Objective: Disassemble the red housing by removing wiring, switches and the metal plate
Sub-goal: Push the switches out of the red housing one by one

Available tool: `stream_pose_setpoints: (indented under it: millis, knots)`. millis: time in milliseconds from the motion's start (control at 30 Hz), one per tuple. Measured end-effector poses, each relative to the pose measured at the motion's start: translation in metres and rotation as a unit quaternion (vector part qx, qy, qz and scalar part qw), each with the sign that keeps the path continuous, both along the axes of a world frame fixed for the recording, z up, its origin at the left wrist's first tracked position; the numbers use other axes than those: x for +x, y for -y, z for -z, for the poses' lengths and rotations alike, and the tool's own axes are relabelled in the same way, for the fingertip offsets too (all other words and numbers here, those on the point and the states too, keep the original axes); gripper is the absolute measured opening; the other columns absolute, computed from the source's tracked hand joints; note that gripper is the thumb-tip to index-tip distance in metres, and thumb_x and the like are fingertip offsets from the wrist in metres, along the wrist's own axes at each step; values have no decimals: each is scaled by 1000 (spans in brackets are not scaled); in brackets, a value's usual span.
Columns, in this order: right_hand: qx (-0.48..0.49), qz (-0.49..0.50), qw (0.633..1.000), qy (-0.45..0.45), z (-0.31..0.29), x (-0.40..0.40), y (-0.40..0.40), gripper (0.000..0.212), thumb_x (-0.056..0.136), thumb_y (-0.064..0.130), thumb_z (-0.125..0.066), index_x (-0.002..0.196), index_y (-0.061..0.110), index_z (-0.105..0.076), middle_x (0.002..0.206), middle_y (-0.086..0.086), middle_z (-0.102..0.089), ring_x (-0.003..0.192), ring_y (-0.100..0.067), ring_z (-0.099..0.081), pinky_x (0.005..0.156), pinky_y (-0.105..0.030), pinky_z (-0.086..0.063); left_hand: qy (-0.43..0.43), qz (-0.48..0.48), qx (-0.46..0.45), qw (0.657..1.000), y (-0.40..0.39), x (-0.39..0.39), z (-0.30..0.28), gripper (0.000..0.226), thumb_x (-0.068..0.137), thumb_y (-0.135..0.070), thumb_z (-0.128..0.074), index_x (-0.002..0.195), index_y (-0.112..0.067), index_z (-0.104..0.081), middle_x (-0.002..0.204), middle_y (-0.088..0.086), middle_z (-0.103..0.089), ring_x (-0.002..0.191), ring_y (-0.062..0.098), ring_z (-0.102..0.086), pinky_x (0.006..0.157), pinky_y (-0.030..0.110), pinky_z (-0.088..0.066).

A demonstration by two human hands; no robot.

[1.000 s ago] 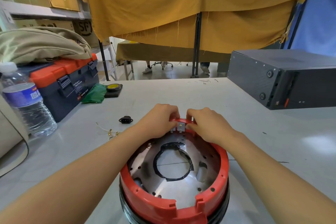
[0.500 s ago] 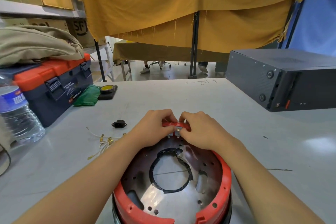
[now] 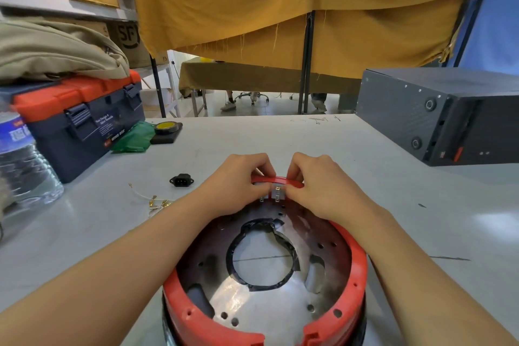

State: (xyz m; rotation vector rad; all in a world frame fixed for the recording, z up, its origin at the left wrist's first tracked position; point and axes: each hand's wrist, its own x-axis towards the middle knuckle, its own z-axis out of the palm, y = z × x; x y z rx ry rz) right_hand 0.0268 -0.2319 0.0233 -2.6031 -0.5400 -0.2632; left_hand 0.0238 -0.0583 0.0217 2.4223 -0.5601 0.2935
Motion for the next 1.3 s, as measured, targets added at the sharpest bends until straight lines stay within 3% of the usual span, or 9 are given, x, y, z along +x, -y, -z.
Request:
stream_pose_setpoints:
  millis: [234,367,668,901,1002,1102,1302]
  knots:
    - [-54,5,998,18,-1,-1,0,25,85,40,-63,95,17,-58,86,-5,-55,79,-26,-57,70,-38,-51,-6,-4,30,1000,3,-2,-3,12,83,-16,-67,91,-15,-60,78,-8,-62,66,0,-53,60,9,-38]
    - [-55,-8,998,19,0,0,-1,22,87,38,-62,89,19,-52,77,0,-49,76,-25,-55,65,-37,-47,-6,0,34,999,2,-2,-4,13,84,-18,-67,93,-14,-59,76,-10,-61,67,-1,-53,61,8,-38]
    - [-68,-22,997,19,-1,1,-1,19,91,33,-59,86,20,-47,78,-3,-50,76,-28,-55,64,-37,-45,10,6,56,998,4,0,-3,10,86,-16,-63,93,-12,-57,79,-7,-61,67,-3,-51,61,5,-36]
    - [-87,-29,996,18,-1,3,-2,16,94,28,-53,87,19,-42,73,2,-40,73,-26,-49,61,-36,-42,7,-1,62,998,7,2,-2,8,87,-13,-61,90,-14,-54,86,2,-67,74,15,-54,65,24,-38]
    - [-90,-29,995,20,0,4,-2,15,94,28,-52,90,17,-44,73,2,-40,73,-26,-50,62,-37,-43,10,-6,58,998,7,1,-2,8,86,-13,-62,89,-14,-55,84,1,-66,73,14,-55,66,25,-39]
    - [-82,-22,996,16,1,4,-1,16,92,31,-54,94,15,-50,75,0,-44,75,-27,-53,64,-38,-46,5,-4,59,998,6,1,-2,12,84,-17,-63,87,-18,-52,79,-4,-63,69,2,-53,62,22,-38]
    - [-87,-9,996,11,2,6,-2,21,86,36,-62,93,16,-61,85,-6,-55,77,-28,-57,65,-37,-48,2,-6,120,993,6,2,1,28,81,-28,-67,93,-24,-42,76,-4,-62,70,13,-57,61,30,-46]
